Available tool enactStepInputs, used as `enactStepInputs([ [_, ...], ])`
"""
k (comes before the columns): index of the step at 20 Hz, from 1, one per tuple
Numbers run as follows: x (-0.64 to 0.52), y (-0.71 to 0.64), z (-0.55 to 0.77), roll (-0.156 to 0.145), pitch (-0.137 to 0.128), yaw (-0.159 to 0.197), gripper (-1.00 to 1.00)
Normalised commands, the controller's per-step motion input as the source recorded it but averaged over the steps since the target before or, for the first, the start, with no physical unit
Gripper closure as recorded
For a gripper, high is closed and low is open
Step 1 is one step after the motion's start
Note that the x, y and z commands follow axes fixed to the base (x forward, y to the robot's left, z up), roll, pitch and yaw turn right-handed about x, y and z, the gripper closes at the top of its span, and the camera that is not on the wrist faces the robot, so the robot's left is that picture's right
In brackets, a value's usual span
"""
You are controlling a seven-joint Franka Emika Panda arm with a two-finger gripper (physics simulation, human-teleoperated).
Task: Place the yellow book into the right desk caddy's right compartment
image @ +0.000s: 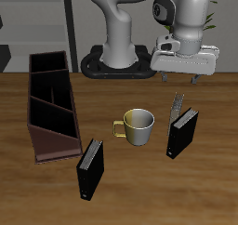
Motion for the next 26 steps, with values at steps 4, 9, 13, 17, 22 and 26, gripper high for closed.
enactStepInputs([
  [4, -0.23, 0.03, -0.13, -0.008, -0.088, 0.040, -1.00],
  [9, -0.22, 0.08, -0.17, 0.002, -0.093, 0.039, -1.00],
  [13, -0.02, 0.10, -0.24, -0.013, -0.005, -0.013, -1.00],
  [17, 0.06, 0.10, -0.23, 0.000, 0.014, 0.019, -1.00],
  [22, 0.09, 0.04, -0.15, 0.007, 0.012, 0.017, -1.00],
  [26, 0.10, 0.05, -0.23, 0.005, 0.030, 0.010, -1.00],
])
